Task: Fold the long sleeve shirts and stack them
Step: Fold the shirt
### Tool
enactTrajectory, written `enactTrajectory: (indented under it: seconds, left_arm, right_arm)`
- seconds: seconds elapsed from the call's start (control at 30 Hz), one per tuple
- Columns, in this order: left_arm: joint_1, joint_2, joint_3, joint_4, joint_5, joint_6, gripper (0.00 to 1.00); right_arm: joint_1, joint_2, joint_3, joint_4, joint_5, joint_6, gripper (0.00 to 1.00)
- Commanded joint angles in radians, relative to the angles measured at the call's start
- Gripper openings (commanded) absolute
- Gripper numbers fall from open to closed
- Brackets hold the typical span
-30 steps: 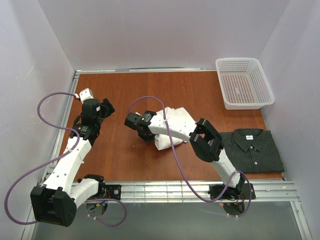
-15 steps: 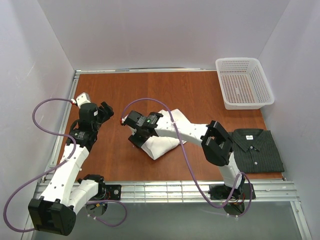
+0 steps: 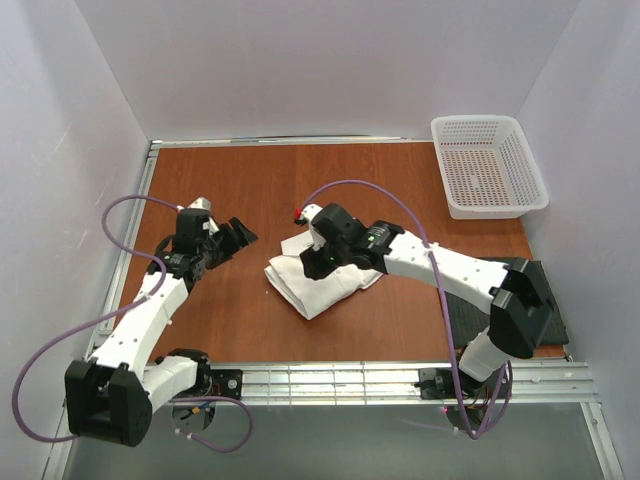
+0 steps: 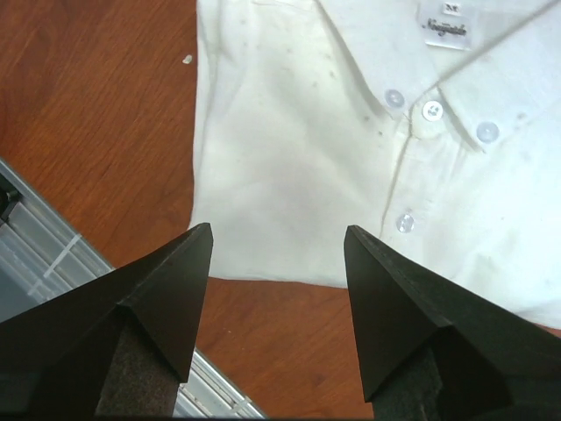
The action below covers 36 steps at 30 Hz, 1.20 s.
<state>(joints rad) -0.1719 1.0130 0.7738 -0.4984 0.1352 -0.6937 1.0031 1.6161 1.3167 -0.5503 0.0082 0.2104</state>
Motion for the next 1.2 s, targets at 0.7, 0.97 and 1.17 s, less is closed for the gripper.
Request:
enactTrajectory:
  seconds: [0.7,0.97,1.17]
  left_arm:
    - [-0.216,0.219,-0.169,0.212,0.014,-0.216,0.77]
    - [-0.221,0.262,-0.169,0.261,0.049,-0.242,0.75]
    - [-0.224,0.299,-0.185,0.290,0.053,-0.254,0.72]
  right_arm:
    - [0.190,0.059,-0.065,0.279,0.337,-0.120,0.50]
    - [0.239,0.174,-0.007,0.268,0.456,-0.195,0.46]
    - [0.244,0.234,-0.001,0.268,0.496,-0.203,0.40]
